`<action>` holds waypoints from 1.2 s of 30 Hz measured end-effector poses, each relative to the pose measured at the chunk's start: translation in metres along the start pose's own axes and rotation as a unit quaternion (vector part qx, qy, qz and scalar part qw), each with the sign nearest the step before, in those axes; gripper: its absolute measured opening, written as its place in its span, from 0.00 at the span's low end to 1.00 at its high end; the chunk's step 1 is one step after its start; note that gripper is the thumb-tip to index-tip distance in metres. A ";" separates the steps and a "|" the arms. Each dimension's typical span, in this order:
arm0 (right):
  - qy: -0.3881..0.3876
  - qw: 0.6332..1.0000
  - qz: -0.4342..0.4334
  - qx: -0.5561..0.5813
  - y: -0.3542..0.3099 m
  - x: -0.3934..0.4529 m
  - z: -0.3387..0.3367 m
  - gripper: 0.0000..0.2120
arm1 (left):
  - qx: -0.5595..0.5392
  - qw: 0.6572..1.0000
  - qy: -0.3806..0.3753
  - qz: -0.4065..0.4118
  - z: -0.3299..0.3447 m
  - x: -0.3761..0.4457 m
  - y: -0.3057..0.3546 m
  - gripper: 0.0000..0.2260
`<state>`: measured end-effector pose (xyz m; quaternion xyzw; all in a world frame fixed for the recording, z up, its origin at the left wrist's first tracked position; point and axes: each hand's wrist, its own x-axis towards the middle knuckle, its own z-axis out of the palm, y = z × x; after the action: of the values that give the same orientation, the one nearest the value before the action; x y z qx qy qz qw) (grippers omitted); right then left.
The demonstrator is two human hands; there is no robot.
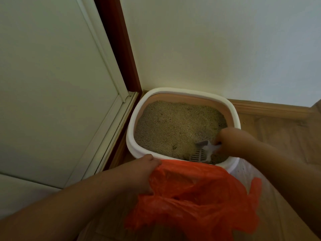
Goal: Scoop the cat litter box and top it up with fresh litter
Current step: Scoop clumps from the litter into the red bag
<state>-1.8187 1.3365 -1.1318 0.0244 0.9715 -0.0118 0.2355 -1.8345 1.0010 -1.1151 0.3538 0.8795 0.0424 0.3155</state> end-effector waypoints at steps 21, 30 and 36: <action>0.089 0.992 0.081 -0.043 0.053 -0.019 -0.044 0.11 | -0.007 1.000 -0.004 0.005 -0.002 0.008 0.004 0.41; -0.003 0.998 0.010 -0.065 0.039 0.005 -0.028 0.14 | -0.002 1.000 -0.012 0.001 0.000 0.007 0.006 0.42; -0.067 0.995 -0.031 -0.073 0.043 -0.005 -0.016 0.18 | -0.014 1.000 -0.011 -0.003 0.000 0.004 0.003 0.42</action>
<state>-1.8189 1.3799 -1.1157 -0.0240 0.9520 0.0500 0.3010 -1.8345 1.0058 -1.1164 0.3472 0.8763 0.0498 0.3302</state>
